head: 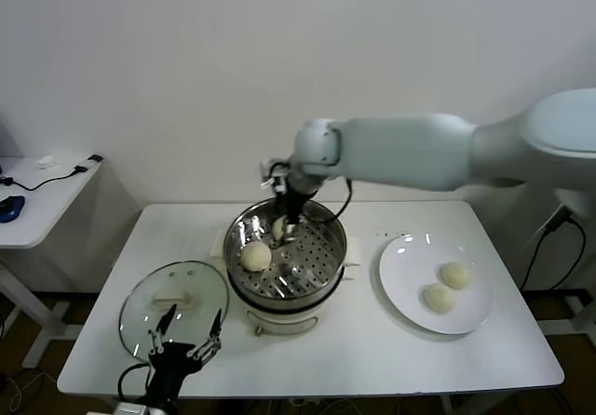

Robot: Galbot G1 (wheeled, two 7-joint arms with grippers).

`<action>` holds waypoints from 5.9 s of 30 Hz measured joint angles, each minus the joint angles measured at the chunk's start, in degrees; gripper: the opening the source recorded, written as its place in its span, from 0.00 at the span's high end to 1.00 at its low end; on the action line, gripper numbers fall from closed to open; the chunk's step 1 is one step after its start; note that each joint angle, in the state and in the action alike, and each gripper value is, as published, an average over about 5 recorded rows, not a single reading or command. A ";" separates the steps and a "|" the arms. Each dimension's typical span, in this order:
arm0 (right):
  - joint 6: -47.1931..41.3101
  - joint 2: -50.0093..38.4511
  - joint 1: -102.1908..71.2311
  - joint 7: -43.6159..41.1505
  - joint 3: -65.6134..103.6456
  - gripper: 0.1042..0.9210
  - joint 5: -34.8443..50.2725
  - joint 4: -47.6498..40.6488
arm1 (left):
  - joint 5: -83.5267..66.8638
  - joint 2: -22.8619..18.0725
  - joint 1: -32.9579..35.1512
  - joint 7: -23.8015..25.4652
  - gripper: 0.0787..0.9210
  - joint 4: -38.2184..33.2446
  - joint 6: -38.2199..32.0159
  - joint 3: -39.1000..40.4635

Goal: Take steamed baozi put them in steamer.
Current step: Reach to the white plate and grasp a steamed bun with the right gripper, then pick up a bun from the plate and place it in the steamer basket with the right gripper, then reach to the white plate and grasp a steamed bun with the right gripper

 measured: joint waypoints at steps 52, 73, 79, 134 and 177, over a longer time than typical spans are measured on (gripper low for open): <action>3.27 -30.53 -31.16 -1.36 11.98 0.34 -32.99 -3.63 | 1.59 -0.30 0.89 -0.27 0.12 -0.03 0.45 -0.20; 19.25 -11.54 1.44 -9.36 4.83 0.34 -24.23 3.03 | 2.30 -0.05 0.31 -0.16 0.12 -0.05 0.35 0.49; 28.73 -3.44 1.20 -10.46 6.02 0.34 -26.91 5.13 | 1.88 0.00 0.55 -0.20 0.12 -0.05 0.44 0.02; 31.79 -17.63 3.02 -16.49 -4.73 0.12 -25.01 -5.74 | 1.97 0.20 0.61 -0.39 0.12 -0.05 0.10 0.32; 19.31 -21.73 -39.51 -11.41 26.32 0.20 -42.22 -31.71 | 1.80 -0.17 1.39 -0.50 0.12 -0.04 0.94 -0.21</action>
